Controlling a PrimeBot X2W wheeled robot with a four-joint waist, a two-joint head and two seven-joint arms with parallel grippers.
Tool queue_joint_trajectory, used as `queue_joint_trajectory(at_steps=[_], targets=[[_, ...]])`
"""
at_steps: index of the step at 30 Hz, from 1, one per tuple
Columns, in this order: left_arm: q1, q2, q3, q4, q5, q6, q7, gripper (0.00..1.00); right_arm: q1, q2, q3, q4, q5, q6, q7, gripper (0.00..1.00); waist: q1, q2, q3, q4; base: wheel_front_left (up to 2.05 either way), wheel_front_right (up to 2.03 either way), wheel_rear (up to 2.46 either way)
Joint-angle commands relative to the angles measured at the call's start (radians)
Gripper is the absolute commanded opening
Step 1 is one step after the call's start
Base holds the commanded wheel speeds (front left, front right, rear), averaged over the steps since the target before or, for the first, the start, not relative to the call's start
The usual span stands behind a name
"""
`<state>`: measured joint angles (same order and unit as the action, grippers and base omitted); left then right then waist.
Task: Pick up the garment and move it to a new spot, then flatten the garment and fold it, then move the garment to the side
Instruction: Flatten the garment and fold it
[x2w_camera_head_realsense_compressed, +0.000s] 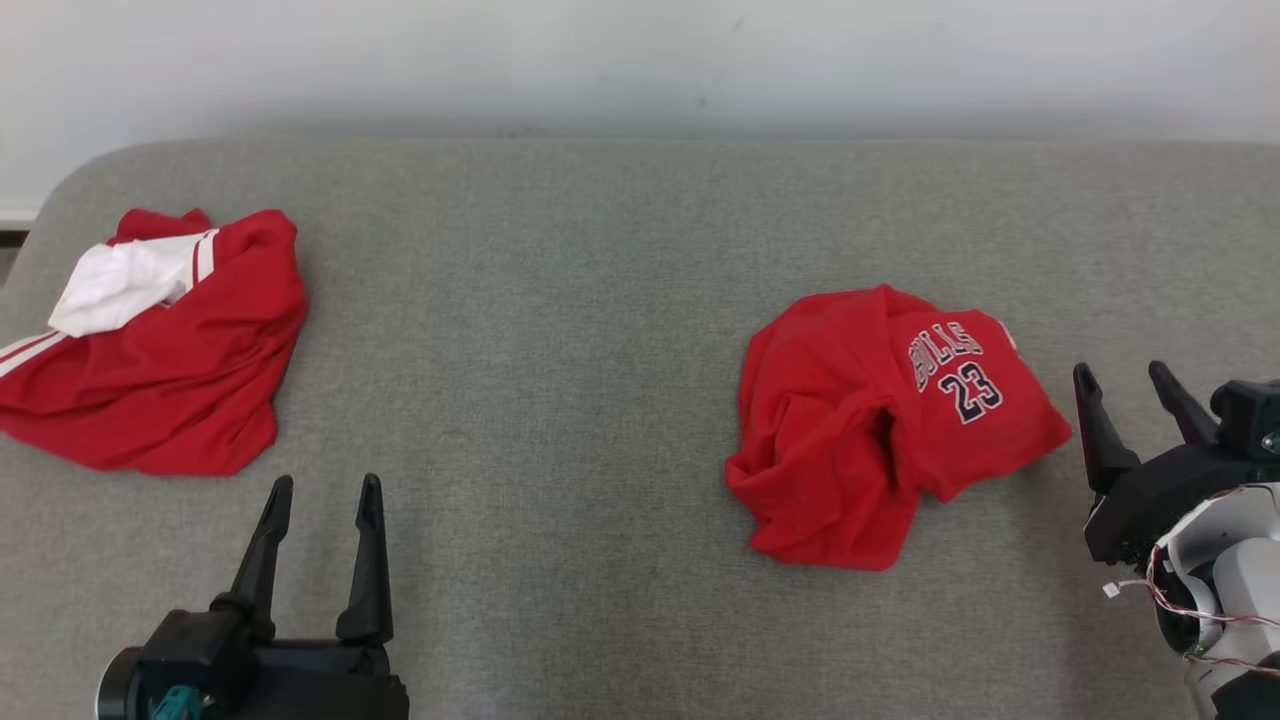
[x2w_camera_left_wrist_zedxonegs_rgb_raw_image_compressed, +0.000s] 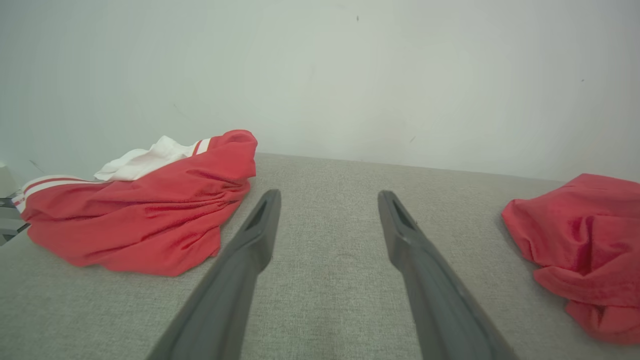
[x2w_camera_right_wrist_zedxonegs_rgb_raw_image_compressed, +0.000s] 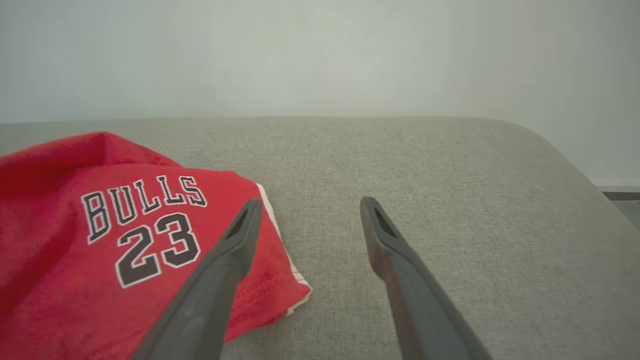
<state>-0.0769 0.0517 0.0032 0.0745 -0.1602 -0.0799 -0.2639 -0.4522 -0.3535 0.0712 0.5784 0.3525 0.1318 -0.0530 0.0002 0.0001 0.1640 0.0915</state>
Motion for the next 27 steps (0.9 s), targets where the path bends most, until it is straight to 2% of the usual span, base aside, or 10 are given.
queue_joint_trajectory(at_steps=[1, 8, 17, 18, 19, 20, 23, 27], targets=[[-0.013, -0.001, -0.002, 0.003, -0.001, -0.003, -0.001, 1.0, -0.019, -0.005, 0.005, 0.028, 0.009, -0.002, -0.005, 1.0, -0.0002, -0.0001, 0.021, 0.02, 0.0, 0.0, 0.0], [-0.04, -0.001, -0.018, 0.019, -0.012, -0.001, -0.001, 1.0, -0.079, -0.01, 0.059, 0.234, 0.047, -0.002, -0.035, 1.0, -0.0002, -0.0001, 0.045, 0.048, 0.0, 0.0, 0.0], [-0.048, -0.001, -0.026, 0.03, -0.011, 0.004, -0.001, 1.0, -0.123, 0.024, 0.137, 0.414, 0.121, -0.002, -0.061, 1.0, -0.0002, -0.0001, 0.048, 0.065, 0.0, 0.0, 0.0], [-0.05, -0.001, -0.028, 0.032, -0.011, 0.005, -0.001, 1.0, -0.125, 0.029, 0.147, 0.428, 0.129, -0.002, -0.061, 0.74, -0.0002, -0.0001, 0.047, 0.066, 0.0, 0.0, 0.0], [-0.051, -0.001, -0.029, 0.033, -0.01, 0.006, -0.001, 1.0, -0.127, 0.03, 0.157, 0.437, 0.135, -0.002, -0.067, 0.29, -0.0002, -0.0001, 0.045, 0.067, 0.0, 0.0, 0.0], [-0.05, -0.001, -0.028, 0.033, -0.009, 0.008, -0.001, 1.0, -0.129, 0.032, 0.165, 0.444, 0.145, -0.002, -0.075, 0.0, -0.0002, -0.0001, 0.042, 0.068, 0.0, 0.0, 0.0], [-0.037, -0.001, -0.025, 0.035, -0.005, 0.009, -0.001, 1.0, -0.14, 0.023, 0.187, 0.455, 0.172, -0.002, -0.111, 0.0, -0.0002, -0.0001, 0.029, 0.063, 0.0, 0.0, 0.0], [-0.016, -0.001, -0.015, 0.038, -0.003, 0.006, -0.001, 1.0, -0.153, -0.019, 0.2, 0.463, 0.207, -0.002, -0.153, 0.0, -0.0002, -0.0001, 0.006, 0.048, 0.0, 0.0, 0.0]])
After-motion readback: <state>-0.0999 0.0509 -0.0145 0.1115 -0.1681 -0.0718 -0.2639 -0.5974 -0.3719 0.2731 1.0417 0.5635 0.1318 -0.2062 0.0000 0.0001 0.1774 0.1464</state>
